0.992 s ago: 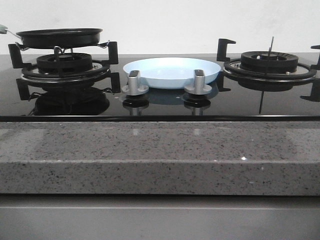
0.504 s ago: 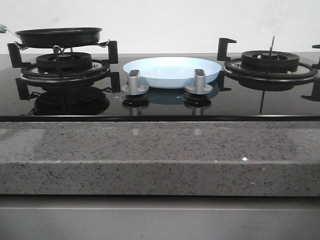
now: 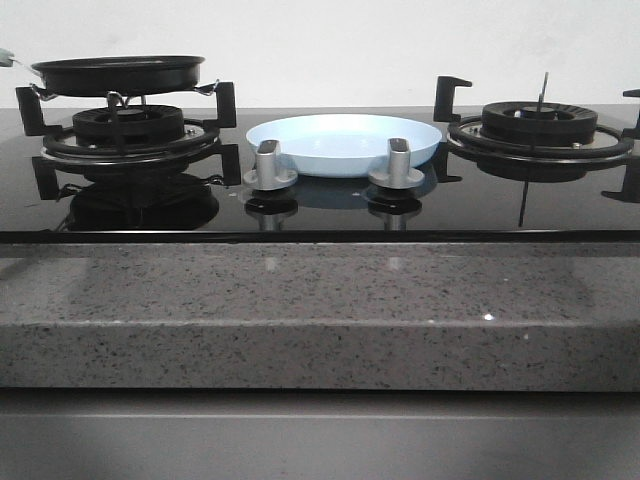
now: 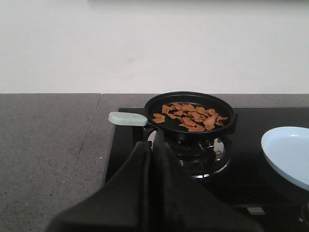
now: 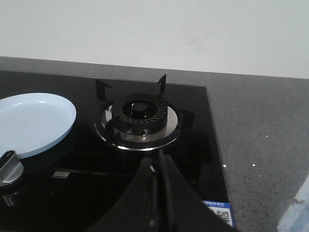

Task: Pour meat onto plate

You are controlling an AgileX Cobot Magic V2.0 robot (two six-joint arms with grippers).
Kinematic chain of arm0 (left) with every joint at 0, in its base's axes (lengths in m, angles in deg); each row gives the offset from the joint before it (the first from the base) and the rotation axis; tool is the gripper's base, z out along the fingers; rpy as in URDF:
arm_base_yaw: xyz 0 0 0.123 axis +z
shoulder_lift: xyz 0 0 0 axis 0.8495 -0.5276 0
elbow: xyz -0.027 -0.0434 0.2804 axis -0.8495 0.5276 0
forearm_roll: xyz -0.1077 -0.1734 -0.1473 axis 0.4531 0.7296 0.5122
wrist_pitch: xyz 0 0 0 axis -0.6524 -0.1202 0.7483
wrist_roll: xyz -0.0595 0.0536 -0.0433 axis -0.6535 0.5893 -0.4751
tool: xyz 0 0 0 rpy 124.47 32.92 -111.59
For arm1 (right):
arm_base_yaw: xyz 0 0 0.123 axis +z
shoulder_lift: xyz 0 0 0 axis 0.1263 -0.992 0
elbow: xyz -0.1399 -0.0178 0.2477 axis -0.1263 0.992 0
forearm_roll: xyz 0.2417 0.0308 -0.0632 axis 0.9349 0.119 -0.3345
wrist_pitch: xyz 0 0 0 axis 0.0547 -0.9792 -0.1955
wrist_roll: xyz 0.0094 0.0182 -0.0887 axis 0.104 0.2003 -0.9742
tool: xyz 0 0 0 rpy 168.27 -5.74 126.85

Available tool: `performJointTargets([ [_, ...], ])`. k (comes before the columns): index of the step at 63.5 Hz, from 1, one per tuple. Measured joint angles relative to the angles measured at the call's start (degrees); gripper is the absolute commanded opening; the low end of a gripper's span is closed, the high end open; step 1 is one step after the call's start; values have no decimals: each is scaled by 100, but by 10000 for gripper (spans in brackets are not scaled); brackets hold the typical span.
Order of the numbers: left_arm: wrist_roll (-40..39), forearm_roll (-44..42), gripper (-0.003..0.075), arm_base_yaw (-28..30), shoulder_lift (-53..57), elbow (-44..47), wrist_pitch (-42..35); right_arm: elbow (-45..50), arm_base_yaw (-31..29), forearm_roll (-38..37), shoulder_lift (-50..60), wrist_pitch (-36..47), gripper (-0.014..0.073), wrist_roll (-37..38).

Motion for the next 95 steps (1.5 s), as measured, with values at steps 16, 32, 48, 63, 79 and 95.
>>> performJointTargets([
  [16, -10, 0, 323, 0, -60, -2, 76, -23, 0, 0, -43, -12, 257, 0],
  [32, -10, 0, 699, 0, -60, -2, 167, -23, 0, 0, -43, -22, 584, 0],
  [48, -10, 0, 650, 0, -60, -2, 167, -23, 0, 0, -43, -22, 581, 0],
  [63, -10, 0, 604, 0, -60, -2, 179, -23, 0, 0, -43, -22, 581, 0],
  [79, -10, 0, 557, 0, -60, -2, 179, -35, 0, 69, -115, -22, 581, 0],
  [95, -10, 0, 507, 0, -60, -2, 182, -752, 0, 529, -1229, -542, 581, 0],
])
